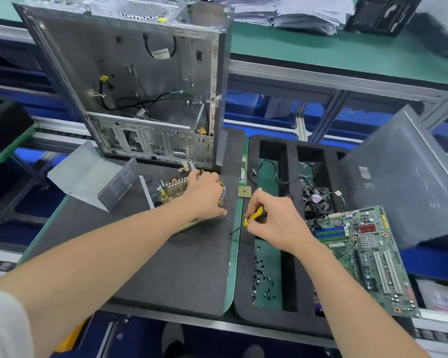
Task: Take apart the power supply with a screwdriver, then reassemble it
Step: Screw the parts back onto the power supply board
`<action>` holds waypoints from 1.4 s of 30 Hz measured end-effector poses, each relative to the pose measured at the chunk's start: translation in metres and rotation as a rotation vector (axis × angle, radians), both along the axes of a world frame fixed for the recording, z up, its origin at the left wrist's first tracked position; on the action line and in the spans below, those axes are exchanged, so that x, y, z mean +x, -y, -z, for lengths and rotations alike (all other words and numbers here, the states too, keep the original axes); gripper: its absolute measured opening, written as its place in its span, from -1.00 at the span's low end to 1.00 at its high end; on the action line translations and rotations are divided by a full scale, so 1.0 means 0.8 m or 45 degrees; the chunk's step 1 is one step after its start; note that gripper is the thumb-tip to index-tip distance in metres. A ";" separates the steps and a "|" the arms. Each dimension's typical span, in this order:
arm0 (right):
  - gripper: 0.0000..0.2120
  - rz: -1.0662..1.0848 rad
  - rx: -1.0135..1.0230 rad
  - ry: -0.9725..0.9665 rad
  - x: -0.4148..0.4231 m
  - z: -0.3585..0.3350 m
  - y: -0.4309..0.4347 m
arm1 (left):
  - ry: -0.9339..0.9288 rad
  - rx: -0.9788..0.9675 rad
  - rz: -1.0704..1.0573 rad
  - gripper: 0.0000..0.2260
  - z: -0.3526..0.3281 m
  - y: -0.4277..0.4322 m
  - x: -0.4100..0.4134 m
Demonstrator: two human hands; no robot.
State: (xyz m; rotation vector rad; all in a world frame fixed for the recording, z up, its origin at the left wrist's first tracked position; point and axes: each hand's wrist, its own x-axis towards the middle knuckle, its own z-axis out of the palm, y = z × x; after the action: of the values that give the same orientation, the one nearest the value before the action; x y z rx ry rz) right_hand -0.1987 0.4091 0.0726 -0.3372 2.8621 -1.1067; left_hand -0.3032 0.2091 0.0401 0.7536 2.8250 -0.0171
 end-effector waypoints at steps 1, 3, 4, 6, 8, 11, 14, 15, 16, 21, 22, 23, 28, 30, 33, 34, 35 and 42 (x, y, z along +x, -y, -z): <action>-0.78 -0.002 -0.011 0.007 0.001 0.001 -0.005 | -0.006 0.099 -0.037 -0.78 0.007 0.001 0.003; -0.78 -0.004 -0.038 0.022 0.003 0.002 -0.012 | -0.013 0.265 -0.069 -0.86 0.019 0.010 0.012; -0.78 -0.006 -0.050 0.030 0.003 0.002 -0.014 | -0.018 0.309 -0.061 -0.82 0.023 0.015 0.015; -0.78 -0.013 -0.058 0.038 0.002 0.003 -0.018 | -0.037 0.342 -0.037 -0.78 0.027 0.019 0.019; -0.78 -0.028 -0.058 0.035 0.001 0.004 -0.020 | -0.061 0.312 -0.033 -0.79 0.029 0.017 0.026; -0.78 -0.063 -0.067 0.034 0.001 0.005 -0.025 | -0.225 0.336 -0.181 -0.84 0.035 0.016 0.049; -0.79 -0.088 -0.081 0.039 0.000 0.007 -0.031 | -0.442 0.448 -0.292 -0.71 0.048 0.015 0.079; -0.78 -0.094 -0.084 0.045 0.000 0.007 -0.033 | -0.481 0.477 -0.294 -0.67 0.052 0.015 0.087; -0.78 -0.103 -0.086 0.050 0.000 0.008 -0.034 | -0.486 0.508 -0.291 -0.66 0.055 0.015 0.093; -0.77 -0.135 -0.071 0.062 -0.003 0.013 -0.038 | -0.397 0.628 -0.369 -0.76 0.058 0.017 0.109; -0.77 -0.139 -0.072 0.065 -0.003 0.013 -0.039 | -0.393 0.630 -0.405 -0.76 0.057 0.019 0.112; -0.76 -0.141 -0.075 0.066 -0.004 0.014 -0.039 | -0.385 0.642 -0.433 -0.75 0.057 0.022 0.116; -0.77 -0.136 -0.099 0.070 -0.005 0.018 -0.035 | -0.267 0.803 -0.568 -0.72 0.051 0.032 0.134; -0.77 -0.136 -0.095 0.076 -0.004 0.019 -0.034 | -0.288 0.802 -0.629 -0.79 0.044 0.025 0.136; -0.77 -0.149 -0.083 0.071 -0.003 0.021 -0.033 | -0.375 0.602 -0.628 -0.85 0.031 0.008 0.117; -0.77 -0.151 -0.076 0.070 -0.003 0.020 -0.033 | -0.392 0.495 -0.582 -0.81 0.025 0.002 0.106; -0.76 -0.150 -0.070 0.072 -0.003 0.020 -0.033 | -0.405 0.385 -0.521 -0.75 0.020 -0.004 0.094; -0.77 -0.102 -0.058 0.066 -0.001 0.016 -0.037 | -0.055 -0.242 -0.297 -0.04 0.006 -0.033 0.020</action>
State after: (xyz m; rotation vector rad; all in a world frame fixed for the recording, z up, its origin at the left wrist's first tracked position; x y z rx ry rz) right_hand -0.1996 0.4389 0.0601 -0.4155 2.7560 -1.1506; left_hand -0.2872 0.2352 0.0354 0.3850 2.8802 -0.2631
